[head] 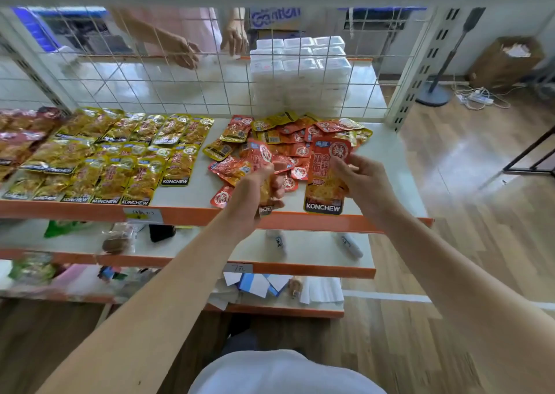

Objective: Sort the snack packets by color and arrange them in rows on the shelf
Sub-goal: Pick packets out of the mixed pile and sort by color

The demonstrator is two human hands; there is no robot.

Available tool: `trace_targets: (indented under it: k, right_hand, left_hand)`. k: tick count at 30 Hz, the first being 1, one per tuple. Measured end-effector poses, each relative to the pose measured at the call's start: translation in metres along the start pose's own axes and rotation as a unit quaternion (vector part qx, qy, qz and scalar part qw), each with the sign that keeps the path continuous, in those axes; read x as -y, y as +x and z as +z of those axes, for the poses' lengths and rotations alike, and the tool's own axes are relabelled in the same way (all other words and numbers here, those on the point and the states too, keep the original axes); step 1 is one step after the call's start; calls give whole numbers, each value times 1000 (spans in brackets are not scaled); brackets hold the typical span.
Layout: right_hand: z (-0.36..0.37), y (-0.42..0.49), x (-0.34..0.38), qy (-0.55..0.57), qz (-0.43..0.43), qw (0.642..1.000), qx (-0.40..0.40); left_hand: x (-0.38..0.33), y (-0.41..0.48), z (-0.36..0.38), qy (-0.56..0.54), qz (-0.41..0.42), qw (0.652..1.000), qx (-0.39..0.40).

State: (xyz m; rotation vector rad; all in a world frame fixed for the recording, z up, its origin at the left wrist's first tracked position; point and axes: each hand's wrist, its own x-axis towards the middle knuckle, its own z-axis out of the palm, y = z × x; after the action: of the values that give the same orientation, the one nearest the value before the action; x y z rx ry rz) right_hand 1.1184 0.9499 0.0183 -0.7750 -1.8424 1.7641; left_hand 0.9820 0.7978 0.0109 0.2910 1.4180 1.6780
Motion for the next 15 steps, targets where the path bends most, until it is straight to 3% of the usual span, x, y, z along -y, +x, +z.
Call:
trace_targets:
  k: [3, 15]
  right_hand:
    - [12, 0, 0, 9, 9, 1000, 7]
    - [69, 4, 6, 59, 102, 981, 154]
  left_hand:
    - [-1, -9, -15, 92, -14, 993, -72]
    - [-12, -41, -63, 39, 36, 984, -168]
